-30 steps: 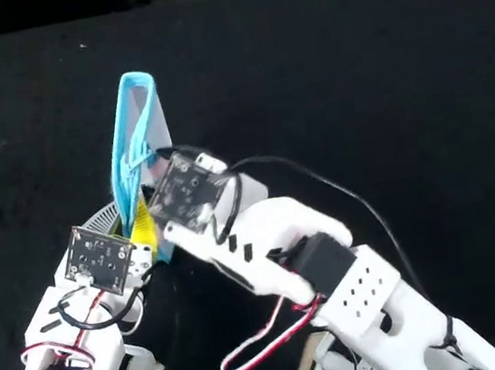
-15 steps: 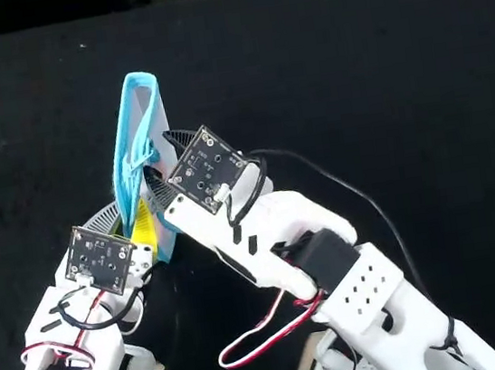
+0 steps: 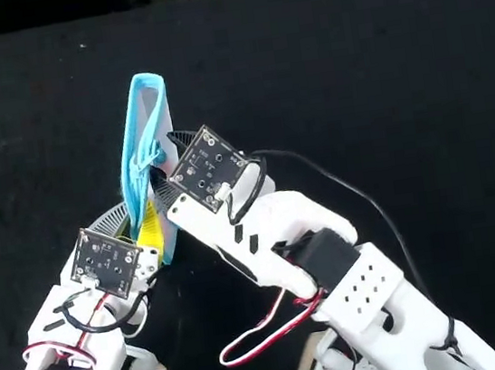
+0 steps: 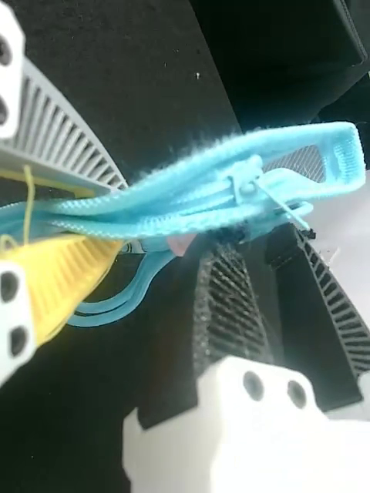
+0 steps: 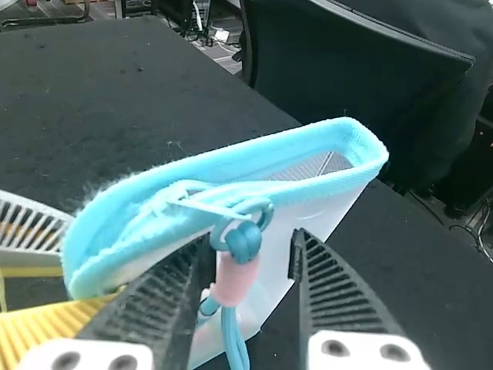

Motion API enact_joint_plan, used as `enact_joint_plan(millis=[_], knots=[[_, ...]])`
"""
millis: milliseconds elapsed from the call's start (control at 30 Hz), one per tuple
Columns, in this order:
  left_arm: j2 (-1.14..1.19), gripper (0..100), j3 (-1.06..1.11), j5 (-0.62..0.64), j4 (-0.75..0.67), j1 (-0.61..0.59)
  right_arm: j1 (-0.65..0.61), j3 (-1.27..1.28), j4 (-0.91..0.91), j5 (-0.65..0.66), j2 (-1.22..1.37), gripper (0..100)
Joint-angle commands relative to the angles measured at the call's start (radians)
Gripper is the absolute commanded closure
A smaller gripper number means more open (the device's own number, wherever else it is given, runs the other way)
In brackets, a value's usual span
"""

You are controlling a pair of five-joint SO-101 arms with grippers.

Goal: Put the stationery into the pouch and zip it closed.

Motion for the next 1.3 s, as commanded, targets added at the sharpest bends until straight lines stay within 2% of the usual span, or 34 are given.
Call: enact_joint_plan(millis=[0,633,667,733,800,1167,1267], knots=[[0.002,97,-0.077,-0.014,0.0,0.033,0.012,-0.005,-0.026,-0.009,-0.024,84.1],[0.002,97,-0.071,-0.014,-0.006,0.033,0.011,-0.01,-0.118,-0.011,0.061,84.7],[0.002,97,-0.071,-0.014,-0.006,0.033,0.011,-0.007,-0.118,-0.011,0.061,86.7],[0.002,97,-0.071,-0.014,-0.006,0.033,0.012,-0.008,-0.109,-0.009,0.059,97.5],[0.002,97,-0.071,-0.014,-0.003,0.033,0.014,-0.012,-0.104,-0.009,0.058,96.9],[0.002,97,-0.071,-0.015,0.002,-0.027,0.215,-0.056,-0.104,-0.017,0.058,98.8],[0.002,97,-0.07,-0.015,0.002,-0.027,0.236,-0.077,-0.106,-0.018,0.064,98.8]])
